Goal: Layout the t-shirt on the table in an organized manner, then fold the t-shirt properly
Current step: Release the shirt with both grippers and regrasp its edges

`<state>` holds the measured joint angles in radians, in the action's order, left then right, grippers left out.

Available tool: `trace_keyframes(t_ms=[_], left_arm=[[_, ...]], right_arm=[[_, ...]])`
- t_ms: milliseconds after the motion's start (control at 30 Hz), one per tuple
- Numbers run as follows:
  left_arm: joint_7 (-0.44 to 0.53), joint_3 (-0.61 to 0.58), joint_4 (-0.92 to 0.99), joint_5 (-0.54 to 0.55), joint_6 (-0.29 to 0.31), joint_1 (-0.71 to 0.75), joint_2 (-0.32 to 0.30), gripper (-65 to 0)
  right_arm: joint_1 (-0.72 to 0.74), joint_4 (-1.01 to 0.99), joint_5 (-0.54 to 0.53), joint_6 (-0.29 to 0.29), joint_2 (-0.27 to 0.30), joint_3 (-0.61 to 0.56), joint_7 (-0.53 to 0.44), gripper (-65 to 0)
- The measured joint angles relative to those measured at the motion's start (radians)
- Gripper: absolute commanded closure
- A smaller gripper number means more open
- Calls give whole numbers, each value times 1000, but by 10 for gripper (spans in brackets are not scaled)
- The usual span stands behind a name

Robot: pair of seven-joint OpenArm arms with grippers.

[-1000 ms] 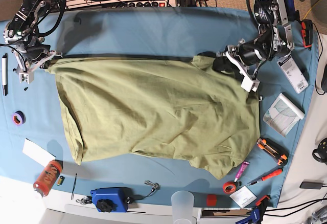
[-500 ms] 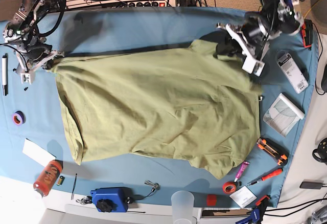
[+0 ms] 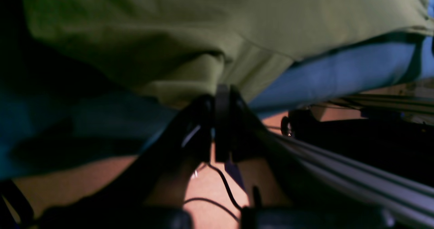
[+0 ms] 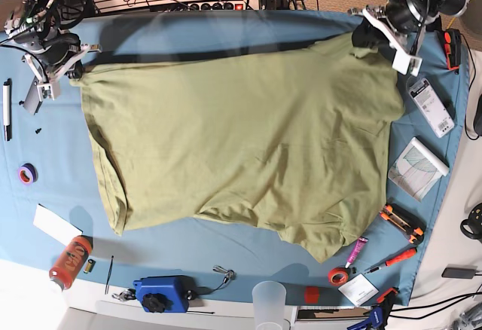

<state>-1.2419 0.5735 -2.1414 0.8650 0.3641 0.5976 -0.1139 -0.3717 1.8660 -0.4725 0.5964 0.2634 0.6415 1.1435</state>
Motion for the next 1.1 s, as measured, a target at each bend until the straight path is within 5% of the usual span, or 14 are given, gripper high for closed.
trace_keyframes(t_ms=[500,667,1100], left_arm=[[-32,3,0,90,41,111,0,0],[-28,3,0,90,41,86,0,0],[58,3,-1,4,36,-40,-18,0]], right_arm=[[-18,0,-80,0,0,72,12,0],[-13,2,-155,1,0,130,9,0],[146,2,-125,19,0,95,8,0]])
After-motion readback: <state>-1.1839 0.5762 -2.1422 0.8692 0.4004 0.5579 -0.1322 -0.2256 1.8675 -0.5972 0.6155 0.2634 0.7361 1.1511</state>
